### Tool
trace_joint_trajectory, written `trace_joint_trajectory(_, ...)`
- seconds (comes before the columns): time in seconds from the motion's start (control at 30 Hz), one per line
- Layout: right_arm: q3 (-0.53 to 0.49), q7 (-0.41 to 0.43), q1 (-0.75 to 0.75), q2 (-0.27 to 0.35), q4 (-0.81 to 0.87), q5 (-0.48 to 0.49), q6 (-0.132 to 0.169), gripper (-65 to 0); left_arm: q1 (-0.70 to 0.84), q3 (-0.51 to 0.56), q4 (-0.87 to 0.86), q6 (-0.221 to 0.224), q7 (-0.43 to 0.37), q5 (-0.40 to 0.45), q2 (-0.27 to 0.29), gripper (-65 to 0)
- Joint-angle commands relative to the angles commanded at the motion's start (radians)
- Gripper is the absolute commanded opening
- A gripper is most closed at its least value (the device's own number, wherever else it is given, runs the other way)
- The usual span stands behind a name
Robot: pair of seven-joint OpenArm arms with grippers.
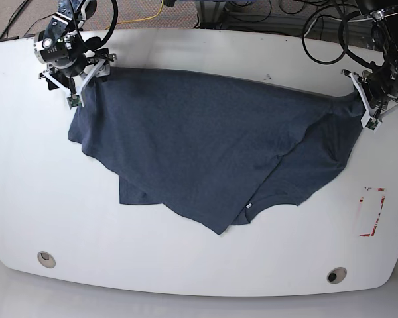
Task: Layout the t-shirt on the table in an organized manner, then fold the t-shirt properly
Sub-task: 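Lower the shirt flat onto the table with both grippers, then move the right gripper to grasp the shirt's folded-over edge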
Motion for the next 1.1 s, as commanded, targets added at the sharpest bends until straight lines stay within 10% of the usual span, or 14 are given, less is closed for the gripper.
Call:
trace_joint_trajectory(0.2,0.005,0.002,0.008,-0.002,0.003,0.002,0.000,-9.7,-0.002,-0.043,0.002,0.000,0.000,-0.002,-0.002,-25.7)
trace_joint_trajectory(0.7,0.048,0.012,0.353,0.014,-0.052,-0.006,0.000,-9.7,-0.115,-0.097,0.018,0.000,0.006,-0.006,0.000,-25.8)
trace_joint_trajectory(1.1,0.008,0.055,0.677,0.077,-0.456,-0.008,0.000,-9.7,-0.155,-0.097,0.049,0.000,0.049,-0.006,0.006,-25.8)
